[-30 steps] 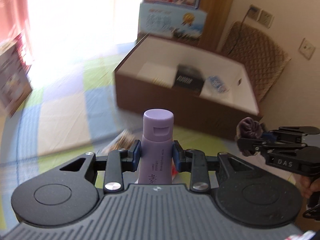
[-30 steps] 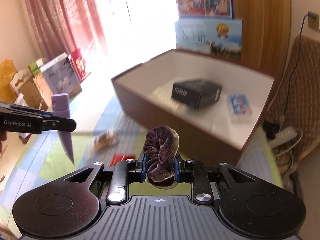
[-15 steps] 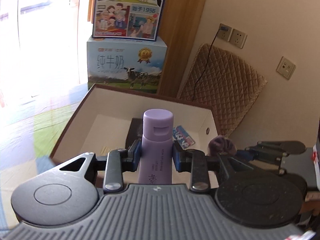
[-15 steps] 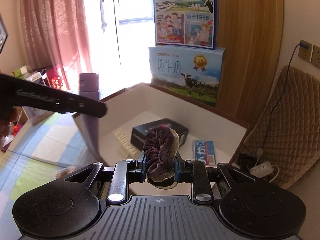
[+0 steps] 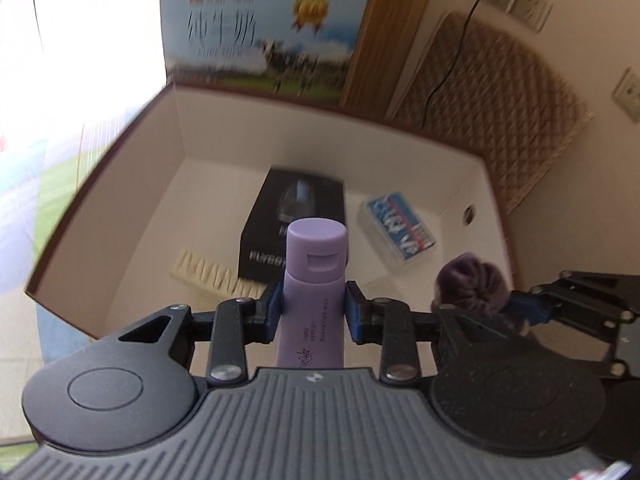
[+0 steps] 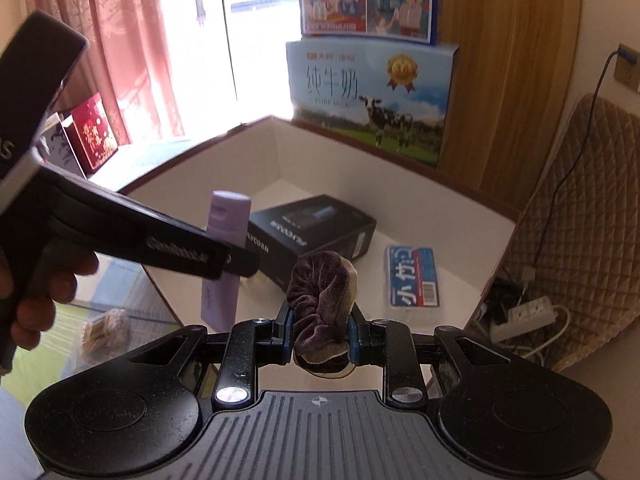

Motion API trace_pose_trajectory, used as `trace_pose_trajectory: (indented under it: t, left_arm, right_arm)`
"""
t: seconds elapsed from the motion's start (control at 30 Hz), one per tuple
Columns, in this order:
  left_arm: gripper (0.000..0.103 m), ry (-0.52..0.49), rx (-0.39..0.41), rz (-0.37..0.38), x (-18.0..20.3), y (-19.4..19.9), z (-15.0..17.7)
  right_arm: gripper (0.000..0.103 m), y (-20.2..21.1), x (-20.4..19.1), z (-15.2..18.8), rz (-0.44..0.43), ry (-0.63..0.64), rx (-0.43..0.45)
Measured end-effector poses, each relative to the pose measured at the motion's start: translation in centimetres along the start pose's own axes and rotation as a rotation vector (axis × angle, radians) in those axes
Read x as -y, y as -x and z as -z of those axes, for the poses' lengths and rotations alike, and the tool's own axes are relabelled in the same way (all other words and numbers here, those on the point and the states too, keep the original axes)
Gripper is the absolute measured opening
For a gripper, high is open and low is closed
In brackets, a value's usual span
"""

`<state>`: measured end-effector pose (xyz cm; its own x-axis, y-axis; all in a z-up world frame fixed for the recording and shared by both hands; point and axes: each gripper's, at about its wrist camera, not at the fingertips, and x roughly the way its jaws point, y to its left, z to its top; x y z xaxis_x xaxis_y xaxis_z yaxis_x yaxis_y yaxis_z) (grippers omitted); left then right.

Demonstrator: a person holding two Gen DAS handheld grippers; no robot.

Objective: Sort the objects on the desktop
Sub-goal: 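Lift and carry the scrunchie and lavender tube over the brown box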

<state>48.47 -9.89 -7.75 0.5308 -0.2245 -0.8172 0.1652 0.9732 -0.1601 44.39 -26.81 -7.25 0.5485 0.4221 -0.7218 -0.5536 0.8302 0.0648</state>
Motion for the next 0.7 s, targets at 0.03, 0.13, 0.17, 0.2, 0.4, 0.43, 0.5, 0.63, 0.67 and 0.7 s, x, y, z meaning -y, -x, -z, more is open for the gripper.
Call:
trace_pose_trajectory:
  t: [0.03, 0.13, 0.17, 0.2, 0.4, 0.43, 0.5, 0.63, 0.67, 0.7]
  left_arm:
    - [0.028, 0.001, -0.018, -0.008, 0.0, -0.5, 0.1]
    - [0.028, 0.002, -0.066, -0.022, 0.0, -1.8, 0.5]
    - [0.028, 0.004, -0.081, -0.024, -0.1, -2.2, 0.6]
    - [0.028, 0.007, -0.095, -0.027, -0.1, -2.6, 0.8]
    - [0.028, -0.033, -0.127, -0.045, 0.1, -3.5, 1.0]
    - [0.028, -0.037, -0.135, -0.044, 0.0, -3.7, 1.0]
    - [0.028, -0.042, -0.139, -0.039, 0.0, -3.8, 0.9]
    - [0.029, -0.036, -0.157, -0.021, -0.5, -4.0, 0.6]
    - [0.029, -0.036, -0.155, -0.021, -0.6, -3.9, 0.6]
    - [0.034, -0.039, -0.151, -0.024, -0.7, -3.8, 0.5]
  right_arm:
    - [0.022, -0.3, 0.1, 0.0, 0.001, -0.002, -0.010]
    - [0.022, -1.1, 0.3, -0.1, -0.003, -0.005, -0.032]
    - [0.022, -1.3, 0.3, -0.1, -0.007, -0.005, -0.040]
    - [0.022, -1.4, 0.4, -0.1, -0.010, -0.005, -0.045]
    - [0.022, -2.2, 0.5, -0.3, -0.022, 0.007, -0.070]
    - [0.022, -2.3, 0.5, -0.4, -0.023, 0.007, -0.074]
    - [0.022, -2.5, 0.5, -0.4, -0.026, 0.007, -0.081]
    - [0.022, -3.1, 0.7, -0.5, -0.038, -0.003, -0.102]
    - [0.022, -3.2, 0.8, -0.5, -0.038, -0.006, -0.107]
    - [0.022, -3.3, 0.7, -0.5, -0.039, -0.008, -0.112]
